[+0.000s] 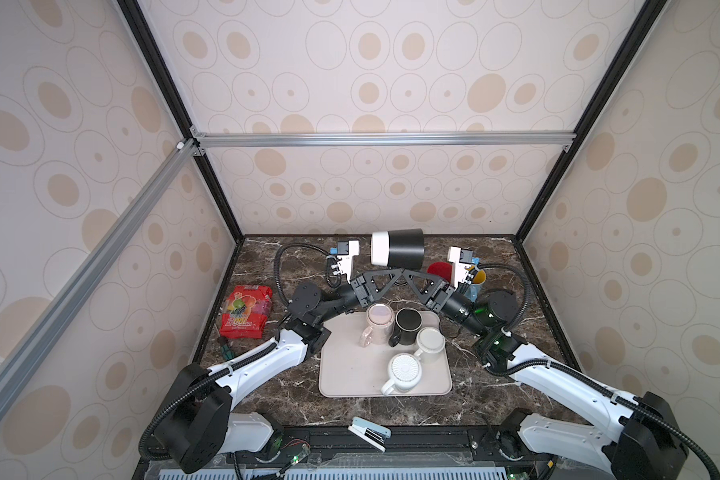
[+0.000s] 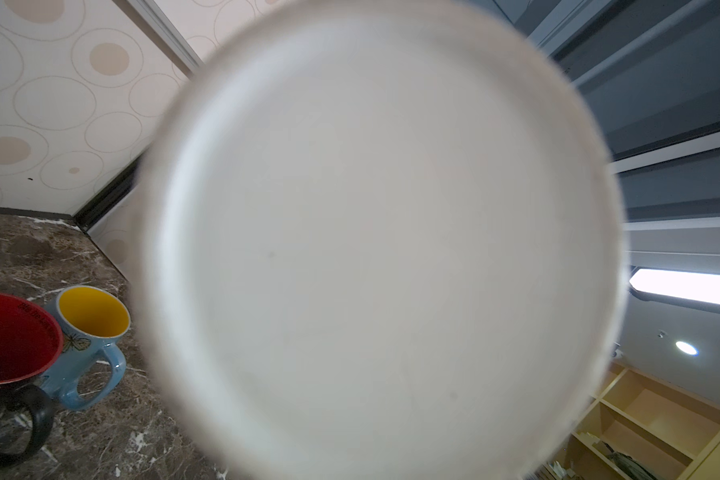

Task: Turn the mug right side up
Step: 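Grasp the raised black mug's handle with the right gripper while the left holds it, then carry the black mug toward the red mug with the right gripper while the left withdraws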

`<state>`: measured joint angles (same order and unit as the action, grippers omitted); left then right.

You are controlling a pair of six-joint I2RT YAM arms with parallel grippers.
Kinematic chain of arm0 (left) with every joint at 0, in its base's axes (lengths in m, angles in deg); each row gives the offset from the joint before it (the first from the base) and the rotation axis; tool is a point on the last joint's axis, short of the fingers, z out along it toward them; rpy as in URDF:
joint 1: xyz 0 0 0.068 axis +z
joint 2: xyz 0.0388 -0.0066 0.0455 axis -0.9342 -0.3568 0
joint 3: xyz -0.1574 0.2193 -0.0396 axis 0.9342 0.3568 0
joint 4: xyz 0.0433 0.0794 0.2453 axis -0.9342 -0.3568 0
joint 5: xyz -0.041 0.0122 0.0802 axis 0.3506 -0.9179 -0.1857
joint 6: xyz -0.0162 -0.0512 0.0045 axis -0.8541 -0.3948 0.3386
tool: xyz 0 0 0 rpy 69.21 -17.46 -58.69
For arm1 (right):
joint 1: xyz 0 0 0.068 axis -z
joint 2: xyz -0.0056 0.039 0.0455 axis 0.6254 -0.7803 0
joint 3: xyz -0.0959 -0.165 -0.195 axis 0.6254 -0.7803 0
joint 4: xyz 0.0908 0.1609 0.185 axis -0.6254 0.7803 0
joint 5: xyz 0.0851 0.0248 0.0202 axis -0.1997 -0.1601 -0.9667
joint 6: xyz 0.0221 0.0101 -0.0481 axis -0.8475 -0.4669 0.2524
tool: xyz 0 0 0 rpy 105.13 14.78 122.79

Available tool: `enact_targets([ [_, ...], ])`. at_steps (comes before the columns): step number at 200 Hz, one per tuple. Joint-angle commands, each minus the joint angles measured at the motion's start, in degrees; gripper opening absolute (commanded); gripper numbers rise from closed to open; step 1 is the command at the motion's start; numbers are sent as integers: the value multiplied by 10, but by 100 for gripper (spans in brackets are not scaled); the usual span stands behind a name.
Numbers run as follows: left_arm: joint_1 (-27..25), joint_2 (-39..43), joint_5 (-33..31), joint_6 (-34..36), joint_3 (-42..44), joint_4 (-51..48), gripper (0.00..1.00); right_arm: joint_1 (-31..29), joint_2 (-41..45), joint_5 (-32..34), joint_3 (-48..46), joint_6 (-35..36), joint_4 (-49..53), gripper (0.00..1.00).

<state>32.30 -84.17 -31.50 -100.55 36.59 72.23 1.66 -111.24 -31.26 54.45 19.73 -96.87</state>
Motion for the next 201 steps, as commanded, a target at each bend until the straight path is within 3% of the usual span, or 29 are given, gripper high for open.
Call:
enact_targets([
  [1,-14,4,42,-14,2,55,0,5,-3,16,32,14,-29,3],
  [30,-11,8,33,8,-1,21,0,6,-4,19,40,14,-15,0],
  [42,-6,16,24,31,-8,-26,47,7,0,24,41,19,-3,0],
  [45,-4,20,20,39,-10,-40,73,7,1,25,42,21,-2,0],
  [48,-2,24,17,46,-12,-55,91,8,2,26,44,23,0,0],
  [52,0,30,12,59,-14,-76,99,10,3,27,45,24,4,0],
  [77,20,77,-62,185,-44,-302,100,22,7,24,70,39,52,0],
  [102,24,143,-229,338,-56,-492,100,27,15,58,115,79,190,0],
  [125,46,185,-321,375,-53,-579,100,28,10,102,165,137,321,0],
  [160,96,169,-328,399,-77,-694,100,27,-42,175,291,216,544,0],
  [183,97,174,-301,415,-48,-676,100,27,-127,242,417,274,732,0],
  [201,97,181,-279,409,-26,-646,100,27,-176,287,450,296,768,0],
])
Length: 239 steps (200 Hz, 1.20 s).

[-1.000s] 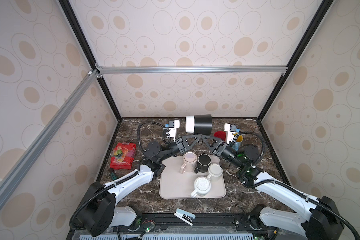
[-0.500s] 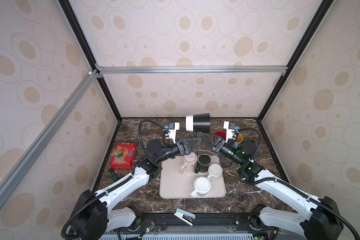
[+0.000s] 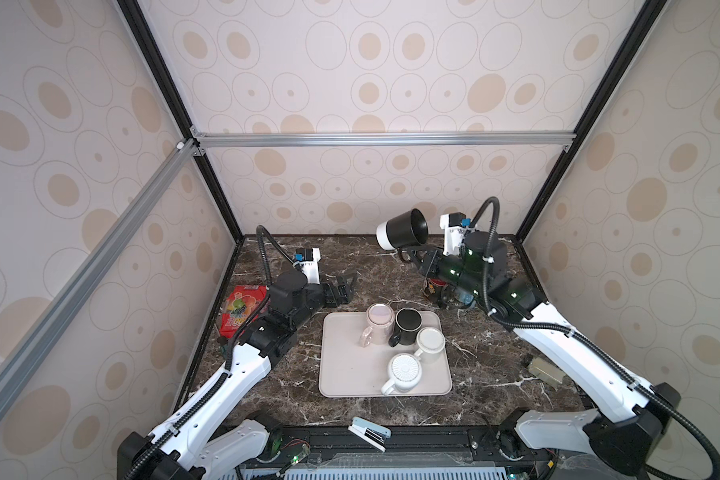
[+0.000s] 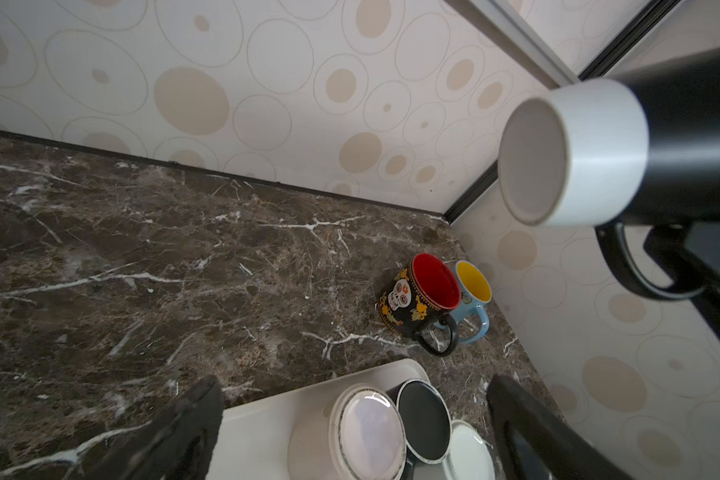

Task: Turn the mug right side up
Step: 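Carry the black mug toward the red mug with the right gripper while the left withdraws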

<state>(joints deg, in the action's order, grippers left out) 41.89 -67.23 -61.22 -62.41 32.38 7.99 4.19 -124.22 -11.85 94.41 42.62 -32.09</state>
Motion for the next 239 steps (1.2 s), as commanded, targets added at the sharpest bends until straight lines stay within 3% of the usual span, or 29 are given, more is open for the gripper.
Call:
enact_targets([
  [1,1,12,19,27,17,-2,100,2,-48,94,51,68,120,0],
  [104,1,3,26,30,37,8,99,1,-255,223,171,103,212,0],
  [239,2,-24,47,32,55,38,99,6,-332,250,130,116,180,0],
])
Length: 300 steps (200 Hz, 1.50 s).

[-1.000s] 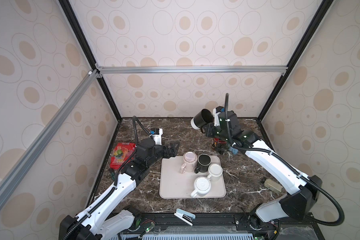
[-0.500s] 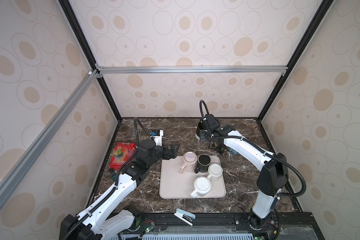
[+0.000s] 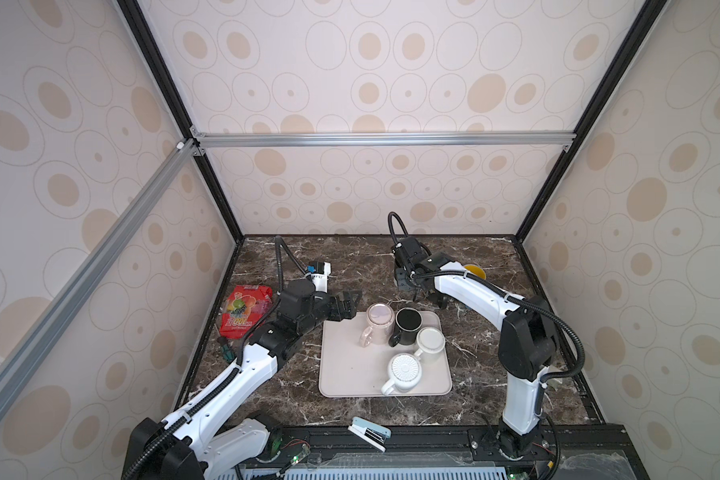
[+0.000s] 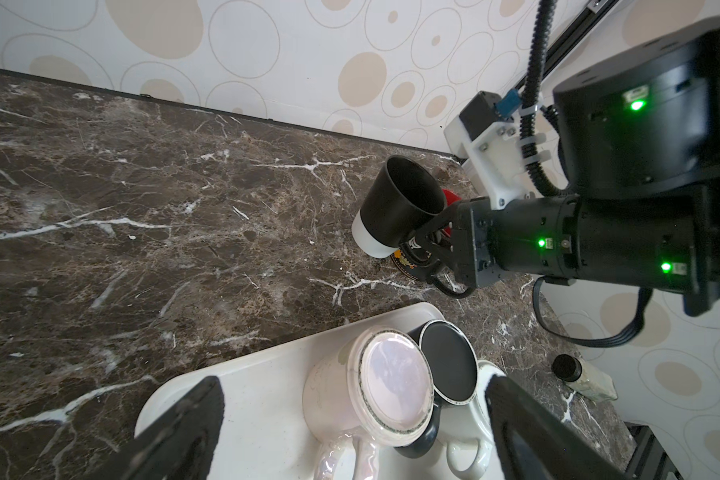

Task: Turn the mug right side up
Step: 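Carry the black mug toward the red mug with the right gripper while the left withdraws, then lower the black mug upright beside the red mug and open the right gripper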

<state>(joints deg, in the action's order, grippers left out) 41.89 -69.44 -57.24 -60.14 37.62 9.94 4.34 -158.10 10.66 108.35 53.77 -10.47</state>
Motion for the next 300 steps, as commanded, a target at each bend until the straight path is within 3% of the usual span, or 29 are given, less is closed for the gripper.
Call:
enact_targets([
  [1,2,-2,7,10,3,19,99,4,6,25,-10,4,-36,0],
  [251,1,-16,15,6,27,45,100,17,3,37,-99,-16,-71,0],
  [300,1,-13,1,11,33,45,99,16,2,38,-103,-24,-72,17],
])
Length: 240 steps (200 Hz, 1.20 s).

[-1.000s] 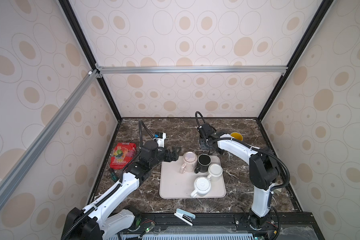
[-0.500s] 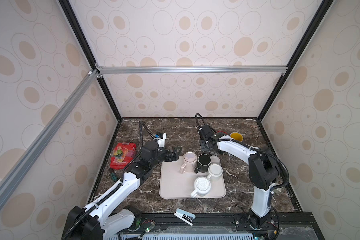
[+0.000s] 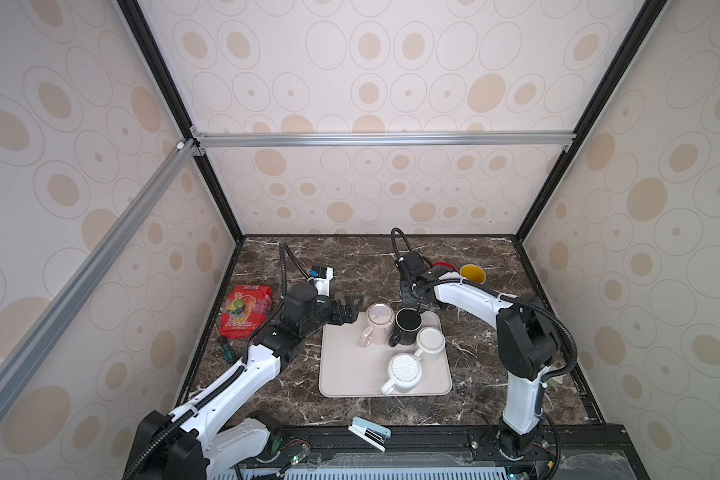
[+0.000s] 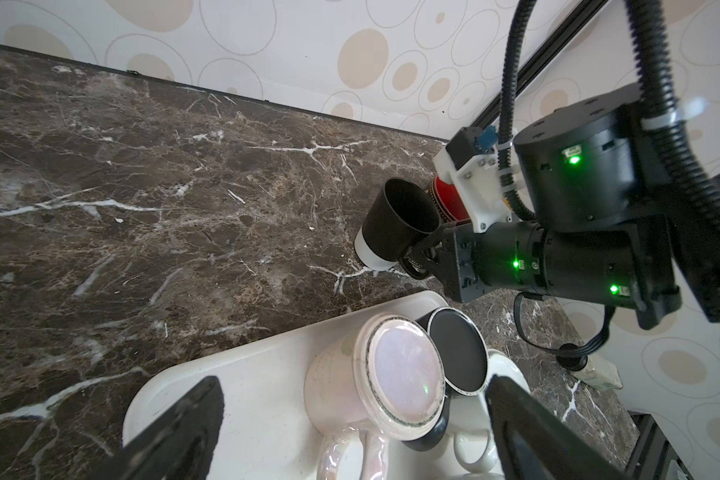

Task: Turn the mug right side up
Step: 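Lower the black mug upright beside the red mug and open the right gripper, then raise the right gripper off the black mug and move it back over the tray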

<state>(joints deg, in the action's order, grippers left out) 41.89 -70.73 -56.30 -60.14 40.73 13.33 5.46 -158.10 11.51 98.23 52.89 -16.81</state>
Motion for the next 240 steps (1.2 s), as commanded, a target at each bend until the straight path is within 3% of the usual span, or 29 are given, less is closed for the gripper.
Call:
enact_targets([
  [1,2,0,-8,11,2,11,99,5,2,30,-1,-15,-9,17],
  [74,1,7,-11,14,8,13,99,-1,17,23,-7,-19,-9,42],
  [115,1,7,-15,17,4,9,99,-7,71,27,-22,-15,0,44],
  [146,2,8,-19,21,3,3,99,-22,161,11,-55,9,-4,43],
  [170,1,8,-17,20,6,-1,99,-59,256,-12,-92,40,7,43],
  [201,-7,1,-5,18,5,-16,97,-139,358,0,-125,23,37,42],
  [240,-30,-10,-21,24,9,-45,97,-224,348,30,-102,-7,102,42],
])
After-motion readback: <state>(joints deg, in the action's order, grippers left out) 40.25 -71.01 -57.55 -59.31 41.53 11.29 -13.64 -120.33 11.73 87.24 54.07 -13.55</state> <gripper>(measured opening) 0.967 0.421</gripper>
